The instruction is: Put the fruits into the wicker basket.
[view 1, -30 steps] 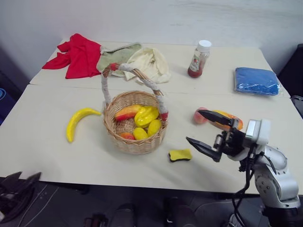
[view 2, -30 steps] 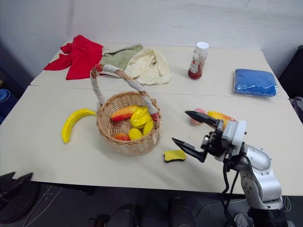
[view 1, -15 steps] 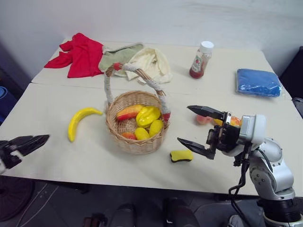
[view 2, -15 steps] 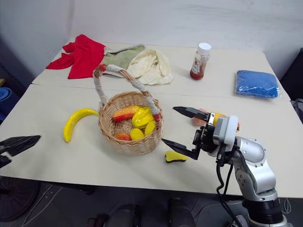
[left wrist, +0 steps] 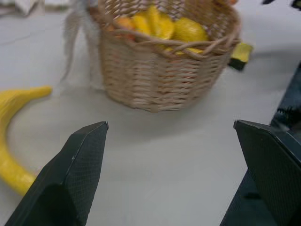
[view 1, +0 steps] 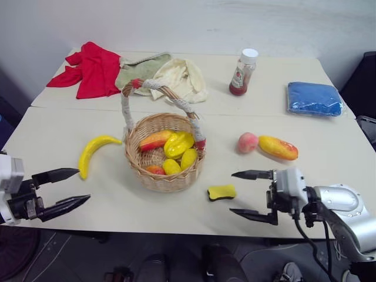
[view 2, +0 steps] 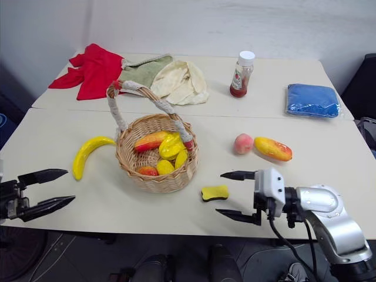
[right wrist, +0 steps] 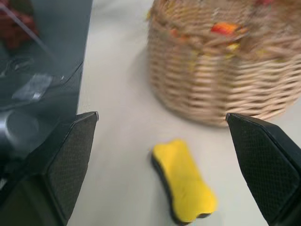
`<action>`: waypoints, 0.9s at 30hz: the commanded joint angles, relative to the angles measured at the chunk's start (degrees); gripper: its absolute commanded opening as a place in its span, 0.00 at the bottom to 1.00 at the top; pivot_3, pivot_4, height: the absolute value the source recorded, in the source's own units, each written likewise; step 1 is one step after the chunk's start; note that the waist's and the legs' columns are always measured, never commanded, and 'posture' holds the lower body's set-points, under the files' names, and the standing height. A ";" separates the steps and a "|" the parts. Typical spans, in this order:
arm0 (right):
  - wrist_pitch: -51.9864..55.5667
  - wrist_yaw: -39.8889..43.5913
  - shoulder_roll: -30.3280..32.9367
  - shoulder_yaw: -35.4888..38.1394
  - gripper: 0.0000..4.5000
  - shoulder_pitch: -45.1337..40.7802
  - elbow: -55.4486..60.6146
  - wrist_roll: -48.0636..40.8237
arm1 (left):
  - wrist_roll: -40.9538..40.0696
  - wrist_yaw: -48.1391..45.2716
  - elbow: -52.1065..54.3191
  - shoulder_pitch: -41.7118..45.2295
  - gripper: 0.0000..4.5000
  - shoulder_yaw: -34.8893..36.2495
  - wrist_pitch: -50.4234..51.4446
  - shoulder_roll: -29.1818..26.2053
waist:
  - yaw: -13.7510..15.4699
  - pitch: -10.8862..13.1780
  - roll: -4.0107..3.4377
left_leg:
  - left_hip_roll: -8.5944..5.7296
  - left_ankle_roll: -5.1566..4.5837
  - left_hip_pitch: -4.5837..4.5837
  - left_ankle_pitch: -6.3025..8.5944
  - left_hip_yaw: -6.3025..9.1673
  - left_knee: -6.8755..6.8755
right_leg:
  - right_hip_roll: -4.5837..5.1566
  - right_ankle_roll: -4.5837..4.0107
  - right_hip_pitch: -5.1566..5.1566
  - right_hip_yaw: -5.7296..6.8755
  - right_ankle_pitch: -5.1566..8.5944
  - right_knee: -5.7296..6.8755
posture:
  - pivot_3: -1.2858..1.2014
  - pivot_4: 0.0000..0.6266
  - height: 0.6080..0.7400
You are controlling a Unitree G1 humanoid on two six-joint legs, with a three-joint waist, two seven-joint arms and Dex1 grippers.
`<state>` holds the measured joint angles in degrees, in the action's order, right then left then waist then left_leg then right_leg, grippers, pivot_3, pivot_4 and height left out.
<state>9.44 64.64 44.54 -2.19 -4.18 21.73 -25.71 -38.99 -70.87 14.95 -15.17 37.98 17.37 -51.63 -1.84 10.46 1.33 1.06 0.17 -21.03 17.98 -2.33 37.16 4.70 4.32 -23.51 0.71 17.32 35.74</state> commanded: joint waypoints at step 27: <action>1.44 2.33 -1.52 -1.94 0.14 -10.56 -11.74 6.39 | 5.90 1.42 12.41 -1.99 1.00 -18.61 -10.48 6.98 | 0.40 0.02 -0.03 | 0.01 -0.01 -0.15 -0.06 0.13 0.11 | -0.14 0.05 -0.02 0.18 -0.11 0.11 | 0.52 0.24 1.00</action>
<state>10.99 66.72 42.46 -8.30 -16.51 6.30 -15.10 -33.21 -69.93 26.69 -17.79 20.07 7.42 -45.02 -1.44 10.48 1.30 1.08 0.16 -21.17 17.92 -2.21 37.27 4.55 4.36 -23.52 0.89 17.22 35.84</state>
